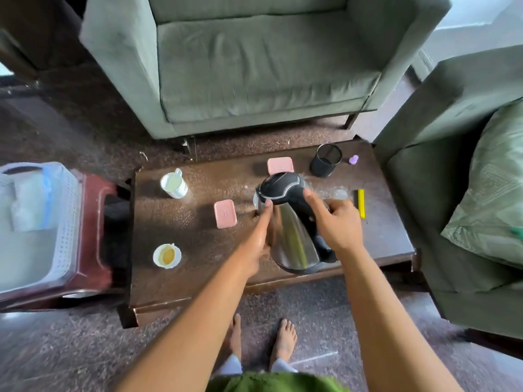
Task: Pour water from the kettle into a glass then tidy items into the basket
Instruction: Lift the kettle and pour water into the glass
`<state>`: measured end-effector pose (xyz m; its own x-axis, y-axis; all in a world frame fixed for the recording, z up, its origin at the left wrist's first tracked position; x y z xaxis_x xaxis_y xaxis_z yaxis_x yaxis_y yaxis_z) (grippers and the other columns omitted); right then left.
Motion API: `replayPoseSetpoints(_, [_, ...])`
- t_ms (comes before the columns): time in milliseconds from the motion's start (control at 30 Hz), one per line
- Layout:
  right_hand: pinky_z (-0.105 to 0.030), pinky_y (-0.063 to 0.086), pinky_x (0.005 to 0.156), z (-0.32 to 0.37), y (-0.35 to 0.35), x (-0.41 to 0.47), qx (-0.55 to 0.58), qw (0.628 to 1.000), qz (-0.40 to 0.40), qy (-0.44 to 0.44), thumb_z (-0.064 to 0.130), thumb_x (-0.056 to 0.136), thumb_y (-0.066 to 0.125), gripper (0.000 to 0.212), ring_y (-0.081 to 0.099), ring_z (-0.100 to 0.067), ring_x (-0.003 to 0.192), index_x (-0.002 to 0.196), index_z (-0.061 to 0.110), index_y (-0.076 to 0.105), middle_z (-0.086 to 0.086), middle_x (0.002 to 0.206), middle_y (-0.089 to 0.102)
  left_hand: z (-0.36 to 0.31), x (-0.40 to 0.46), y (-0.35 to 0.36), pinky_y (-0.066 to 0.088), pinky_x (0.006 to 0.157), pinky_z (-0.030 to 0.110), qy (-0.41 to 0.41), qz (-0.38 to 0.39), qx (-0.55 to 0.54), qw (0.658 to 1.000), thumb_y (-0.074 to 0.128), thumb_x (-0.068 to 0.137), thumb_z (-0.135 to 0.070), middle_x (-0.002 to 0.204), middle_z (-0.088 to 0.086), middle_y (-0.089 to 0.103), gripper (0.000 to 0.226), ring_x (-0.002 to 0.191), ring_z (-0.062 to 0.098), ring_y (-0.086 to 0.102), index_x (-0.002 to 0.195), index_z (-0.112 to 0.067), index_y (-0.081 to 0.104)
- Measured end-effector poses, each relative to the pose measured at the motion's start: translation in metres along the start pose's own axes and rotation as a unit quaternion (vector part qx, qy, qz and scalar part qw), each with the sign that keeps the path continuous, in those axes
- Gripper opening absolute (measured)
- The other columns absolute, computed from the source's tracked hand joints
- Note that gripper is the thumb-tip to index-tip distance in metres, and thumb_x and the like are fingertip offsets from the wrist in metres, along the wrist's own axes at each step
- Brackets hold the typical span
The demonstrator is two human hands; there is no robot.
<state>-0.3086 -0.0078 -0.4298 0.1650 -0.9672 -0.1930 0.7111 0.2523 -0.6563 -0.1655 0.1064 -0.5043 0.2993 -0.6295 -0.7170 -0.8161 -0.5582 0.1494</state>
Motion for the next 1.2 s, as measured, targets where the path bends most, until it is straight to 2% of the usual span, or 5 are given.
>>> replayPoseSetpoints(333, [-0.031,0.038,0.054,0.067,-0.015,-0.074,0.189,0.98,0.049,-0.03,0.067,0.068,0.068,0.058,0.045,-0.009,0.046,0.051,0.013,0.059,0.008,0.044,0.052,-0.064,-0.095,-0.065,0.054,0.089,0.04,0.034,-0.057,0.034,0.997,0.057,0.043,-0.095,0.139,-0.004,0.052,0.119,0.118,0.019,0.056,0.14,-0.029,0.038])
replayPoseSetpoints(700, [-0.022,0.038,0.048,0.178,0.078,-0.145,0.143,0.945,0.245,-0.163,0.061,0.052,0.084,0.054,0.046,0.0,0.046,0.059,0.011,0.064,0.012,0.049,0.055,-0.059,-0.195,-0.192,0.056,0.083,0.047,0.037,-0.133,-0.127,0.982,0.058,0.077,-0.072,0.138,0.004,0.051,0.059,0.125,0.032,0.05,0.123,-0.037,0.05])
replayPoseSetpoints(900, [-0.02,0.036,0.046,0.233,0.172,-0.198,0.076,0.918,0.334,-0.198,0.048,0.05,0.091,0.057,0.039,-0.003,0.042,0.047,0.012,0.048,0.012,0.042,0.043,-0.033,-0.222,-0.3,0.06,0.072,0.049,0.018,-0.188,-0.184,0.965,0.072,0.044,-0.081,0.132,0.004,0.056,0.093,0.121,0.031,0.053,0.122,-0.033,0.057])
replayPoseSetpoints(1000, [-0.027,0.039,0.05,0.264,0.225,-0.229,0.045,0.896,0.379,-0.229,0.059,0.045,0.09,0.07,0.042,-0.008,0.048,0.062,-0.002,0.058,0.002,0.05,0.05,-0.028,-0.233,-0.356,0.056,0.087,0.05,0.02,-0.198,-0.189,0.962,0.066,0.065,-0.075,0.127,-0.001,0.058,0.057,0.118,0.027,0.054,0.107,-0.037,0.059])
replayPoseSetpoints(1200, [-0.012,0.044,0.056,0.337,0.321,-0.287,-0.055,0.848,0.422,-0.316,0.036,0.066,0.087,0.03,0.06,-0.001,0.06,0.087,0.023,0.068,0.009,0.069,0.068,-0.023,-0.241,-0.476,0.057,0.085,0.048,0.018,-0.205,-0.179,0.962,0.075,0.049,-0.077,0.129,-0.004,0.058,0.084,0.118,0.026,0.054,0.12,-0.036,0.056])
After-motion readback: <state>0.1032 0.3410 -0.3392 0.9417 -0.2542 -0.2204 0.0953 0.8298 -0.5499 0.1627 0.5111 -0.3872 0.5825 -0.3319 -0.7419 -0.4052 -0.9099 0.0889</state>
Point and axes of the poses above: each hand's wrist, its own x-axis towards the middle knuckle, its own y-axis out of the palm, z = x × y, the point moved 9 cm from there along x, towards the middle knuckle
